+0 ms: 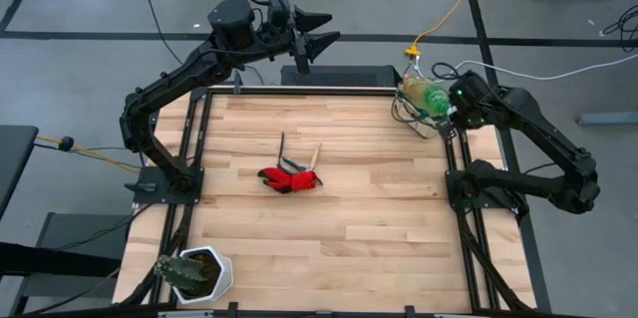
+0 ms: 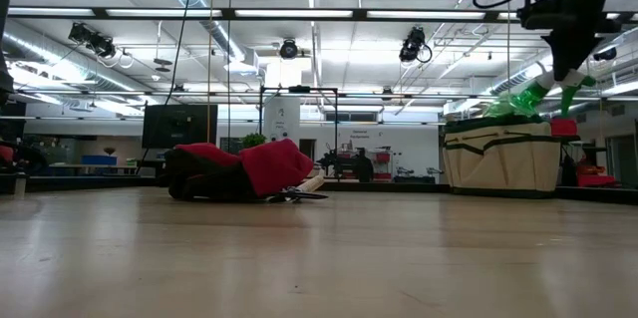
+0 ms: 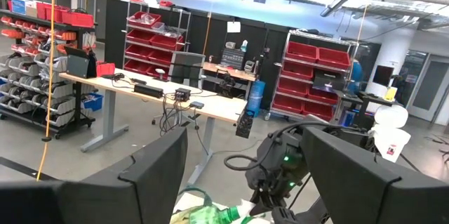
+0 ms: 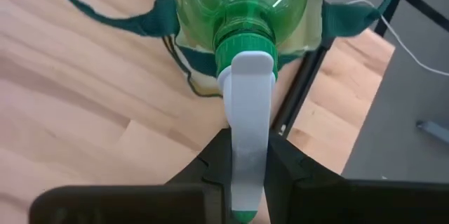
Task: Pick & Place Garden tools in Gardening bag
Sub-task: Put the green spray bottle into the gardening bag, then put the brown trowel into the gardening bag
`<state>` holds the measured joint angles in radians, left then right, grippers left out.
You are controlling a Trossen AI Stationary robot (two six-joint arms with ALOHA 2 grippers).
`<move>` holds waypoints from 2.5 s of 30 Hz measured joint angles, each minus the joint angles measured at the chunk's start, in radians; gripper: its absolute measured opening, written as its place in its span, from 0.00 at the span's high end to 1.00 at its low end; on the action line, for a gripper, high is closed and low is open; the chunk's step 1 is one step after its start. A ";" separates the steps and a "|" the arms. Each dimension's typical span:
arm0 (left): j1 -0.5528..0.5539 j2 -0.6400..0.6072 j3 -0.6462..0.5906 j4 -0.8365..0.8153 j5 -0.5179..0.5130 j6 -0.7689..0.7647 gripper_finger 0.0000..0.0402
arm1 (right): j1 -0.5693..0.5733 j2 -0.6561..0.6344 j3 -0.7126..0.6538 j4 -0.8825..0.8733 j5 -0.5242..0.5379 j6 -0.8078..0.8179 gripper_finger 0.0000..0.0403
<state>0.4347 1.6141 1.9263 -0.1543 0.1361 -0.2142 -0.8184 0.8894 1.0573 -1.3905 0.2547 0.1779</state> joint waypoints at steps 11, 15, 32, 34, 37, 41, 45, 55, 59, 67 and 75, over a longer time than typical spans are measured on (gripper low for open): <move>0.000 0.000 0.000 0.000 0.000 0.000 0.28 | 0.000 0.000 0.000 -0.057 0.017 0.000 0.87; 0.000 0.000 0.000 0.000 0.000 0.000 0.28 | 0.000 0.000 0.000 -0.057 0.017 0.000 0.87; 0.000 0.000 0.000 0.000 -0.001 0.000 0.28 | 0.000 -0.001 0.000 -0.051 0.017 -0.041 0.58; 0.000 0.000 0.000 0.000 0.000 0.000 0.28 | 0.000 -0.001 0.000 -0.048 0.017 -0.048 0.56; 0.000 0.000 0.000 0.000 -0.001 0.000 0.28 | 0.000 -0.001 0.000 -0.041 0.017 -0.064 0.55; 0.000 0.000 0.000 0.000 -0.001 0.000 0.28 | 0.000 -0.012 0.001 -0.038 0.008 -0.086 0.56; 0.000 0.000 0.000 0.000 0.000 0.000 0.28 | 0.000 -0.022 0.033 -0.033 -0.046 -0.095 0.58; 0.000 -0.023 0.000 -0.104 0.095 0.037 0.28 | 0.032 -0.039 0.160 0.083 -0.183 -0.082 0.59; -0.002 -0.041 0.000 -0.196 0.098 0.051 0.28 | 0.058 -0.054 0.176 0.177 -0.236 -0.072 0.59; 0.000 -0.075 0.000 -0.314 0.062 0.116 0.28 | 0.119 -0.042 0.176 0.282 -0.300 -0.049 0.59; -0.004 -0.114 0.001 -0.422 0.007 0.150 0.28 | 0.190 -0.005 0.176 0.369 -0.298 -0.028 0.59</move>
<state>0.4307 1.5006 1.9268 -0.5766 0.1427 -0.0647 -0.6288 0.8849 1.2331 -1.0211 -0.0430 0.1501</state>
